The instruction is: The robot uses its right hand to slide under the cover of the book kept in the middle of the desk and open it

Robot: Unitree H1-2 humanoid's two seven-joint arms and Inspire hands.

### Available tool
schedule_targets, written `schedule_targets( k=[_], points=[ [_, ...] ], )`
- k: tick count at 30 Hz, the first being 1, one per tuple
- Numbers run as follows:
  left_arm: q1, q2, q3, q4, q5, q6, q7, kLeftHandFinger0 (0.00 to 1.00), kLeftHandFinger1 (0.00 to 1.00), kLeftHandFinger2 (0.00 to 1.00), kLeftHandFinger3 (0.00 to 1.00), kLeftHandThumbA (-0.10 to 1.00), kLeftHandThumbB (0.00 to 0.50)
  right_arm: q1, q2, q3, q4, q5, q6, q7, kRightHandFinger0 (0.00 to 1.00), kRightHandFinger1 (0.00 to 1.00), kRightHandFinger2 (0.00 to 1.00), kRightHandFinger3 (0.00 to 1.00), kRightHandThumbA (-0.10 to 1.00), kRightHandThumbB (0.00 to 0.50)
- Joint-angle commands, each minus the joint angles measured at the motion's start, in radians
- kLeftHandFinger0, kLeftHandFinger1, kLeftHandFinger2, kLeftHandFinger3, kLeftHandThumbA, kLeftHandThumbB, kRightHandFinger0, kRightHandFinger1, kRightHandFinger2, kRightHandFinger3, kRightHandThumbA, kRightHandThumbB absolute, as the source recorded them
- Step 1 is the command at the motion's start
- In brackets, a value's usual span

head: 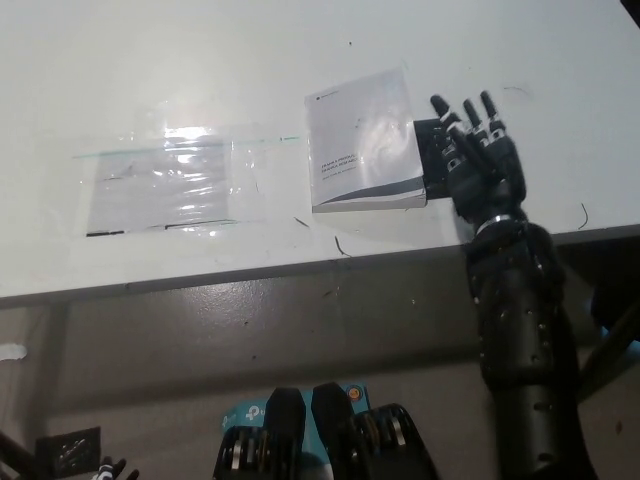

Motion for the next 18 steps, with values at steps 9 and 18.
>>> schedule_targets(
  k=[9,18],
  points=[
    [0.01,-0.006,-0.006,-0.028,-0.019,-0.005,-0.01,0.76,0.78,0.8,0.86,0.92,0.186,-0.016,0.005,0.005,0.08,-0.021,-0.107,0.091,1.0,1.0,1.0,1.0,1.0,0.301],
    [0.019,0.001,-0.011,-0.032,-0.017,-0.01,-0.023,0.76,0.77,0.8,0.88,0.93,0.186,-0.012,-0.012,-0.003,0.095,-0.023,-0.121,0.112,1.0,1.0,1.0,1.0,1.0,0.255]
  ],
)
